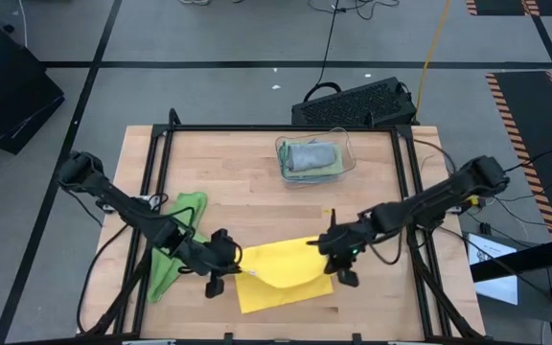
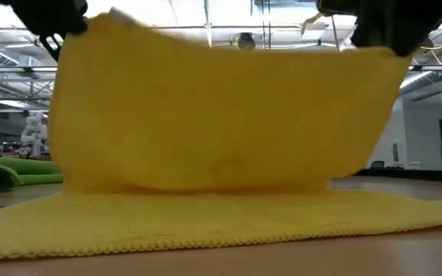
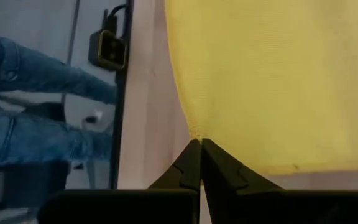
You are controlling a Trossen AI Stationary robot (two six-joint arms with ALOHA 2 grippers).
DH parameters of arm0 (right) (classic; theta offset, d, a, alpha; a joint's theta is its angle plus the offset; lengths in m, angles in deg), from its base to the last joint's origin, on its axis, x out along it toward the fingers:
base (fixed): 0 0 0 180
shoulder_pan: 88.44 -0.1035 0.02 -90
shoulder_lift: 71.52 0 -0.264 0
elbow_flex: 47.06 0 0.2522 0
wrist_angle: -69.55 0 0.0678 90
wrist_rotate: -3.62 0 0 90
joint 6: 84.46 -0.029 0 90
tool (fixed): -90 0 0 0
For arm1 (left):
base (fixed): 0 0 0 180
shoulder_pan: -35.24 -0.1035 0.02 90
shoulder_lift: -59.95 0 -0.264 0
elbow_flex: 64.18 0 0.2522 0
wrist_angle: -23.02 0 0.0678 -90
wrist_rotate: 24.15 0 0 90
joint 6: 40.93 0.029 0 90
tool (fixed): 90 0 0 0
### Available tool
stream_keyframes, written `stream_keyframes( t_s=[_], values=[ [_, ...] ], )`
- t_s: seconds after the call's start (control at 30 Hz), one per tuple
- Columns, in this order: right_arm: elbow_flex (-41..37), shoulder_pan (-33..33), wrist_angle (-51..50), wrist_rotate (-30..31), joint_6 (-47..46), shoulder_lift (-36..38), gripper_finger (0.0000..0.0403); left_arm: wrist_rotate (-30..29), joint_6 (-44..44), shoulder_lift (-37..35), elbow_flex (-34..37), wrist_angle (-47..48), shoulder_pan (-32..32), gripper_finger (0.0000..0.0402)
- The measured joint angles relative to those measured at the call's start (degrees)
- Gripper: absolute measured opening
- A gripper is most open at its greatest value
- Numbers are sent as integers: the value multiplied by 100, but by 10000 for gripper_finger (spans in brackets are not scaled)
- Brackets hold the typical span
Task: Fold microfiber towels
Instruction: Fold the yellow towel
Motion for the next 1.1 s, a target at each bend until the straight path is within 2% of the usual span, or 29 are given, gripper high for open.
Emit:
stream_keyframes(
  t_s=[0.2, 0.43, 0.67, 0.9, 1.1],
  values=[
    [-1, 74, -483, -207, 289, 375, 0, -3, -434, -18, -3, -130, 76, 6],
    [-468, 46, 73, -54, 76, 282, 0, -199, -579, 73, -3, 51, 66, 6],
    [-798, 147, 460, 179, -299, 288, 0, -325, -603, 79, -1, 730, 64, 10],
    [-798, 1056, 497, 403, -177, 348, 0, -939, -361, 31, -1, 837, -256, 11],
    [-722, 1962, 480, 305, 148, 586, 0, -964, 12, 31, -1, 829, -690, 7]
  ],
)
